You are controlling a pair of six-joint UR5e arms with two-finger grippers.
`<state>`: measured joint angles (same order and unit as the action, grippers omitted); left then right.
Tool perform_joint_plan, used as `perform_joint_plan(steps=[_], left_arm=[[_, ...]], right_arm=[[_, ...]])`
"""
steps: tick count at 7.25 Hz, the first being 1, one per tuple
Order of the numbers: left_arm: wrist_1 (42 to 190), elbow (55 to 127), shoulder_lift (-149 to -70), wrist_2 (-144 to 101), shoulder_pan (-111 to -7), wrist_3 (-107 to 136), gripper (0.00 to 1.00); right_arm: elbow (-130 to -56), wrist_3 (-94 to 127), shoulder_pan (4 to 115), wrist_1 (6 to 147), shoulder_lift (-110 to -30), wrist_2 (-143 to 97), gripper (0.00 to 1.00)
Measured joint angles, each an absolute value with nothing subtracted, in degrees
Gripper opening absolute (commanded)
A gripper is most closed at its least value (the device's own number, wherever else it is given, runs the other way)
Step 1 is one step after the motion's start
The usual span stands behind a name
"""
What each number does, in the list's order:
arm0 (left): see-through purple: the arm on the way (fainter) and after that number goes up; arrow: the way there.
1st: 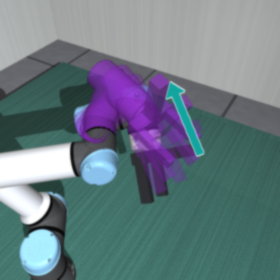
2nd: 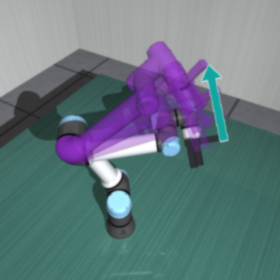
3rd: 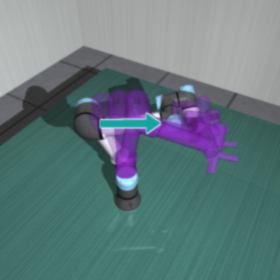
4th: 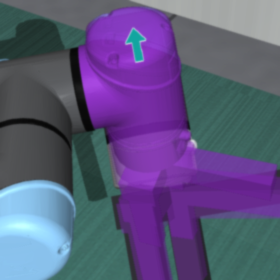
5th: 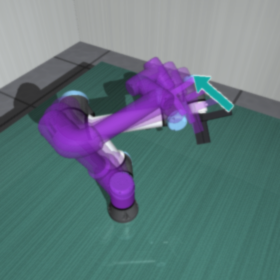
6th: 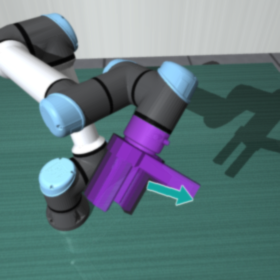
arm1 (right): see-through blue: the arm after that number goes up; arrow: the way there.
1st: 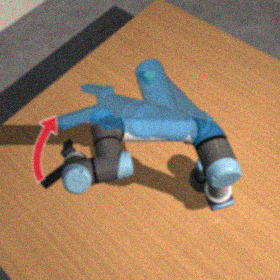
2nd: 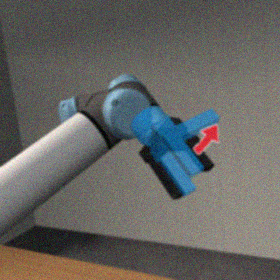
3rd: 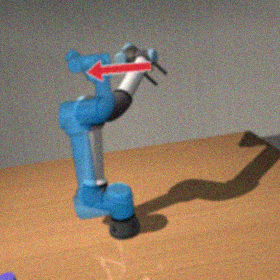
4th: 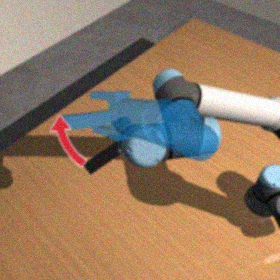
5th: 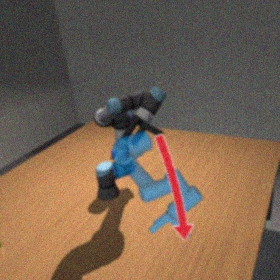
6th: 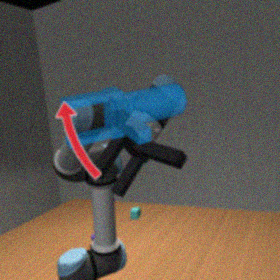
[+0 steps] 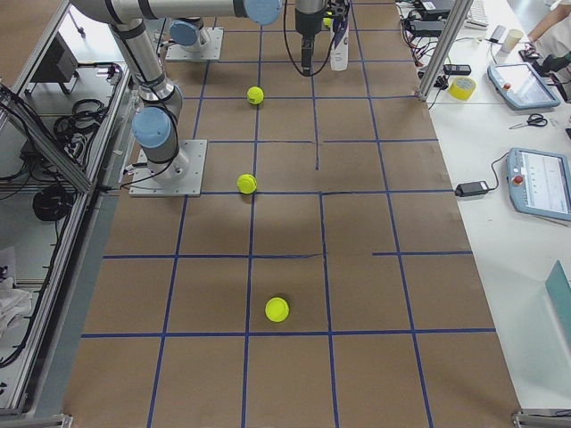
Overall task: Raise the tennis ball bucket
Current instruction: 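Lift and rotate the can upright with the left gripper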
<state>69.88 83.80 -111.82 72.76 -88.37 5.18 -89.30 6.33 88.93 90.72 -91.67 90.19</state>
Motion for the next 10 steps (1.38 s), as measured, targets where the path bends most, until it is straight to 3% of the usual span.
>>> perform_joint_plan(steps=[7,8,9,10], left_arm=[[69.0,79.8,-116.0,87.5,-97.4,0.3,0.0],[69.0,79.8,-116.5,87.4,-97.9,0.3,0.4],[69.3,79.8,-116.7,87.4,-98.1,0.3,0.88],[69.5,79.8,-116.5,87.5,-98.3,0.5,1.0]], right_arm=[[-89.3,6.4,88.9,90.6,-91.8,90.2,1.0],[-89.3,6.4,88.9,90.6,-91.8,90.2,1.0],[-89.3,6.3,88.9,90.6,-91.8,90.2,1.0],[-89.3,6.3,88.9,90.5,-91.8,90.2,1.0]])
